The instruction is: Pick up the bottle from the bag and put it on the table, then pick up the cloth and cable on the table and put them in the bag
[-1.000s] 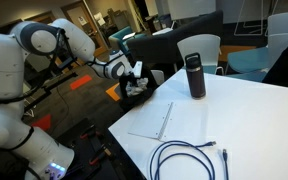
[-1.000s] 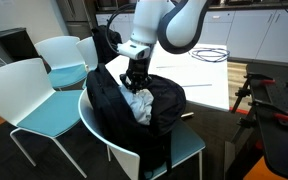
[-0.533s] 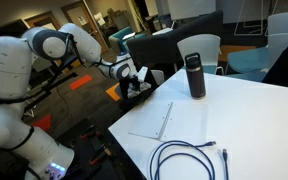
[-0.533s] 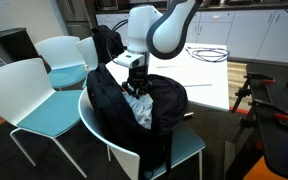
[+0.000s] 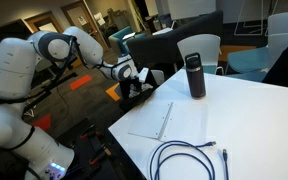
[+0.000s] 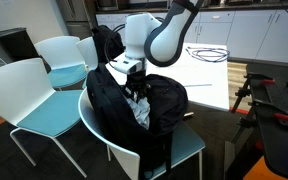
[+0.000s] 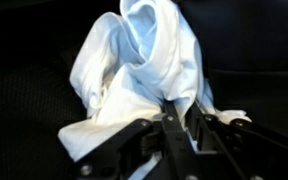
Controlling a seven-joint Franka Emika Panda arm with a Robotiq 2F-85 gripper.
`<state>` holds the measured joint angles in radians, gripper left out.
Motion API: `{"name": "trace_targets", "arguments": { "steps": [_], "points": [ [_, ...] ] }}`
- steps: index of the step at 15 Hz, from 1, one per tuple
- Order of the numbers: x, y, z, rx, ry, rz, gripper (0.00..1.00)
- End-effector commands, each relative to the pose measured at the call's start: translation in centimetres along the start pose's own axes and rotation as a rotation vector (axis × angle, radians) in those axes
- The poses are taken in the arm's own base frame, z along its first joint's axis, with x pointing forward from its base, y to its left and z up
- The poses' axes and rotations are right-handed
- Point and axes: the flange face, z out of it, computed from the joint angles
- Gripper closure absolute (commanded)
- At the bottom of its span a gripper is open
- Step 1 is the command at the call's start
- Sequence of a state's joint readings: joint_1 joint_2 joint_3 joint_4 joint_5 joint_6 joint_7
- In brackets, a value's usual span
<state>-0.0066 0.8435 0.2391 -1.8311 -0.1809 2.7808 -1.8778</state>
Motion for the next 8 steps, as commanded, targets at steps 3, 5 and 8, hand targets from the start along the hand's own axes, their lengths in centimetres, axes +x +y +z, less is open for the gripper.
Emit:
{"name": "trace_targets", "arguments": {
  "steps": [3, 5, 8],
  "points": [
    [0.7, -2.5, -7.2, 0.028, -0.060, -0.002, 0.35],
    [0.6, -3.1, -9.8, 0.020, -0.079, -0.008, 0.19],
    [0.4, -3.9, -13.9, 0.015, -0.135, 0.021, 0.01]
  ]
}}
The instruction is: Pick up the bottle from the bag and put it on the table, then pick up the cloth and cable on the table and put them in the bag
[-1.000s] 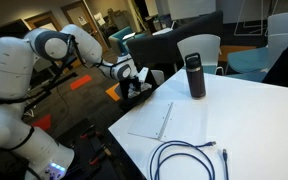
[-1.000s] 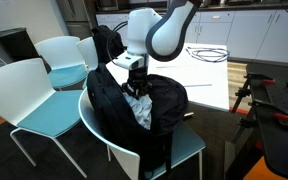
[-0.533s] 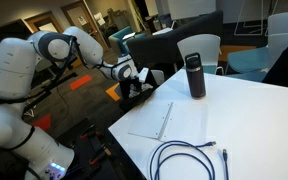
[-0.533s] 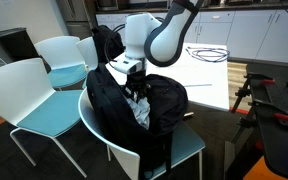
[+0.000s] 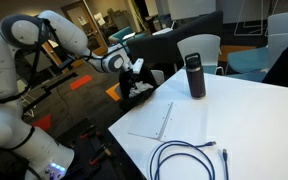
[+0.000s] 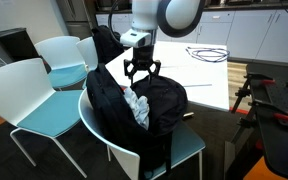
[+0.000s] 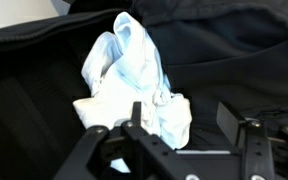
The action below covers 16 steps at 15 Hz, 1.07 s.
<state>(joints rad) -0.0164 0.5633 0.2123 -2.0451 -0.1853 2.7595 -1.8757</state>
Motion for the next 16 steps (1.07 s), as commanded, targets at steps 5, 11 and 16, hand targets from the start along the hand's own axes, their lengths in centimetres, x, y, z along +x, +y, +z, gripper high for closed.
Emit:
{"name": "trace_targets", "arguments": {
  "steps": [5, 11, 16],
  "points": [
    [-1.9, -4.1, -10.6, 0.036, -0.172, 0.286, 0.00],
    [-5.0, -8.9, -13.1, 0.103, -0.308, 0.600, 0.00],
    [-9.2, -15.0, -11.3, 0.180, -0.380, 0.870, 0.00]
  ]
}}
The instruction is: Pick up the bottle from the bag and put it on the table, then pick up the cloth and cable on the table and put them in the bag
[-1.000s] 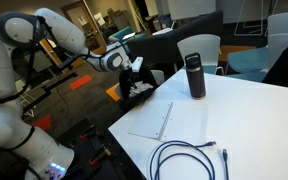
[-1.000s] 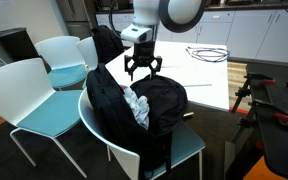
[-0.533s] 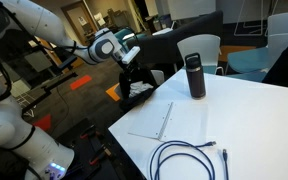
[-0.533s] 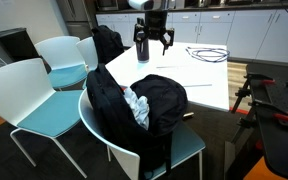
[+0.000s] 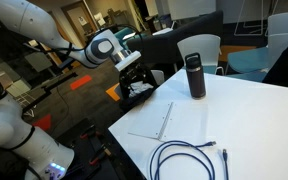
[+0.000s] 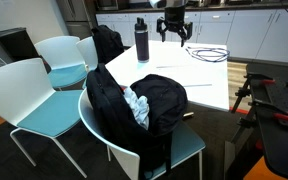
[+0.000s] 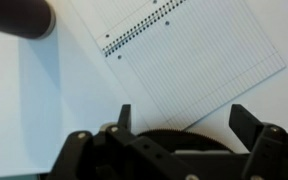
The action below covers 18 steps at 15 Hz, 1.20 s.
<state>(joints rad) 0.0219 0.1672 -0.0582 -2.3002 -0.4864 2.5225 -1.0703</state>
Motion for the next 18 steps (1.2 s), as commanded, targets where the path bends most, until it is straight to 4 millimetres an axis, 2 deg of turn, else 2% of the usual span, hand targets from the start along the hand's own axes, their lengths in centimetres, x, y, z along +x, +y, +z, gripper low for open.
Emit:
{"name": "trace_targets", "arguments": {
  "steps": [1, 6, 8, 9, 11, 14, 17, 18],
  "points": [
    [-4.4, -1.9, 2.3, 0.058, -0.056, 0.185, 0.00],
    [-11.4, -4.3, 6.9, 0.152, -0.094, 0.465, 0.00],
    [-13.6, -5.5, 8.8, 0.197, -0.108, 0.571, 0.00],
    [-12.6, -4.5, 7.7, 0.171, -0.097, 0.483, 0.00],
    [-14.0, -5.3, 9.0, 0.199, -0.110, 0.532, 0.00],
    [-13.9, -5.4, 9.2, 0.203, -0.112, 0.546, 0.00],
    [-15.7, -7.2, 9.5, 0.195, -0.051, 0.650, 0.00],
    [-16.6, -8.5, 9.7, 0.186, -0.020, 0.718, 0.00]
  ]
}}
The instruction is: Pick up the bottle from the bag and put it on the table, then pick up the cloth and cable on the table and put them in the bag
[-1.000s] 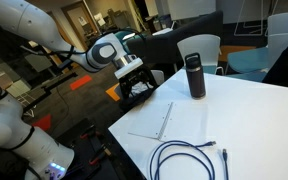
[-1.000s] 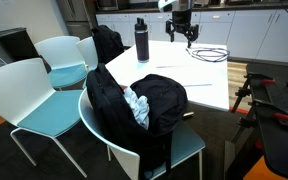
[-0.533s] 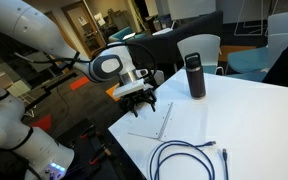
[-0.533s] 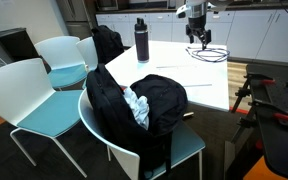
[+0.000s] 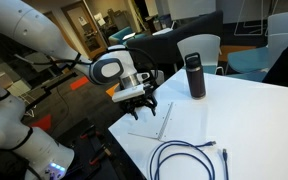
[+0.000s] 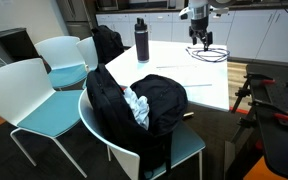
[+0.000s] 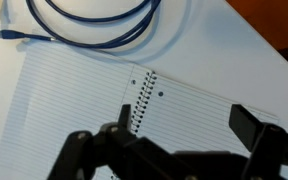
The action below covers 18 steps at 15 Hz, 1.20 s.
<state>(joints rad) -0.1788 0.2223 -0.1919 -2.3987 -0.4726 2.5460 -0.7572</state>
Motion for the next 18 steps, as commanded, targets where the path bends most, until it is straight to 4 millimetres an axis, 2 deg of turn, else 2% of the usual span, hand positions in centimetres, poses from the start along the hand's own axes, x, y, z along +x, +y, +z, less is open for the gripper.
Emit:
{"name": "trace_targets", "arguments": {
  "steps": [1, 6, 8, 10, 13, 18],
  "points": [
    [-4.2, -1.8, 1.3, 0.039, 0.106, 0.135, 0.00],
    [-11.4, -5.0, 4.3, 0.050, 0.249, 0.332, 0.00],
    [-14.1, -5.4, 4.6, 0.021, 0.295, 0.396, 0.00],
    [-16.0, -5.2, 4.4, -0.003, 0.318, 0.452, 0.00],
    [-17.7, -3.6, 4.7, 0.010, 0.316, 0.522, 0.00],
    [-18.6, -0.5, 6.7, 0.014, 0.243, 0.607, 0.00]
  ]
}}
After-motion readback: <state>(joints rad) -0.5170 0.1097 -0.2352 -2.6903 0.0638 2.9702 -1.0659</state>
